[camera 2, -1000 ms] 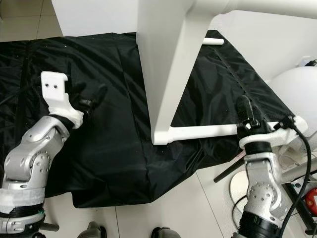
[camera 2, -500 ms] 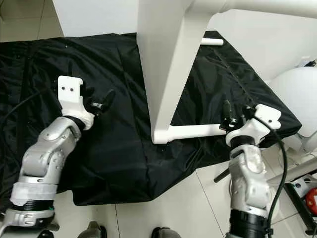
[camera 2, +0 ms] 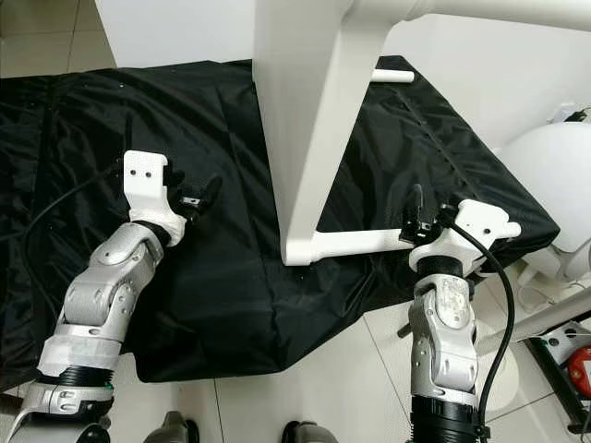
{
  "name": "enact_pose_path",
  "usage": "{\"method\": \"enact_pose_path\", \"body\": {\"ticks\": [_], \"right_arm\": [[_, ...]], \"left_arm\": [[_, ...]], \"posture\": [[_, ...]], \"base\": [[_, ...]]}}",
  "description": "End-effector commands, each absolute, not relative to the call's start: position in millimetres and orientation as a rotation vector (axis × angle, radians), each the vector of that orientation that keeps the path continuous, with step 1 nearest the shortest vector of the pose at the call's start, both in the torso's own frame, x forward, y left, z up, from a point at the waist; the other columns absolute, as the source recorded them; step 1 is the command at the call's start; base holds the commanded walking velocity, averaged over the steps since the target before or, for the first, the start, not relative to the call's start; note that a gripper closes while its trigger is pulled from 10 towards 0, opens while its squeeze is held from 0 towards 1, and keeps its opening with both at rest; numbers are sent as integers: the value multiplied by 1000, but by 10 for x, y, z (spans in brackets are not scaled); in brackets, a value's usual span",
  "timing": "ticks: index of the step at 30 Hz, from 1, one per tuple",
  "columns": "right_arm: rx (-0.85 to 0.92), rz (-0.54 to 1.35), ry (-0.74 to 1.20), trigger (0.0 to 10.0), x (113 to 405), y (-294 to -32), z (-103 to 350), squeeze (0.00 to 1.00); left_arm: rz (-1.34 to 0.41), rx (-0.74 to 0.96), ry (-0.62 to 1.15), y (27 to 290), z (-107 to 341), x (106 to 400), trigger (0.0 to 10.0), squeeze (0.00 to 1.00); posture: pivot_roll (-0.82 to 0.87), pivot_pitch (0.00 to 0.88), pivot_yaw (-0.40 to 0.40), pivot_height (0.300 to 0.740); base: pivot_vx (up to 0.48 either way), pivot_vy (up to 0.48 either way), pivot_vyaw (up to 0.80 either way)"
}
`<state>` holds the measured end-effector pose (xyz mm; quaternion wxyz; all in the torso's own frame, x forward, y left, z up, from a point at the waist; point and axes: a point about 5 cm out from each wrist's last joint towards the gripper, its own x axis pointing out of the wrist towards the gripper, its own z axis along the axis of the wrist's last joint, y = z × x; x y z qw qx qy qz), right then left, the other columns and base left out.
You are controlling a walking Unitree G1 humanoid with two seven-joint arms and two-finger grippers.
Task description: Building children table
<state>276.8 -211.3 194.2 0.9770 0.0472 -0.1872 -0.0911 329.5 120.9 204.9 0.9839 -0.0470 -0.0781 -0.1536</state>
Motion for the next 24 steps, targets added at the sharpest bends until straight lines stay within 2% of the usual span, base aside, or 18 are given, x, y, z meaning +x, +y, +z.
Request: {"method": "enact_pose_path", "body": {"ticks": [1,9,15,17,20,22,24], "right_arm": [[64,-186,-358,10000,2721,-2065,1872,0],[-6,-265,-321,10000,2595,-1972,1667,0],[-16,-237,-331,10000,2527,-1816,1649,0],[-13,-219,-333,10000,2493,-1785,1647,0],[-19,-208,-335,10000,2477,-1770,1648,0],[29,-196,-346,10000,2468,-1776,1650,0],[1,-198,-356,10000,2474,-1778,1666,0]], "left_arm": [[-213,-108,-147,1248,1976,3277,10000,0],[-237,-90,-190,1187,1867,3139,10000,0],[-236,-115,-195,1188,1817,3033,10000,0],[-246,-101,-199,1186,1836,3036,10000,0],[-244,-91,-197,1193,1838,3043,10000,0],[-281,-79,-201,1155,1858,3052,10000,0],[-296,-68,-203,1142,1862,3053,10000,0]], "posture": [[-23,113,-26,740],[-3,86,-20,740],[-15,71,-2,740],[-43,75,37,740],[-43,75,37,740],[-55,80,66,740],[-67,78,82,740]], "base": [[0,0,0],[0,0,0],[0,0,0],[0,0,0],[0,0,0],[0,0,0],[0,0,0]]}}
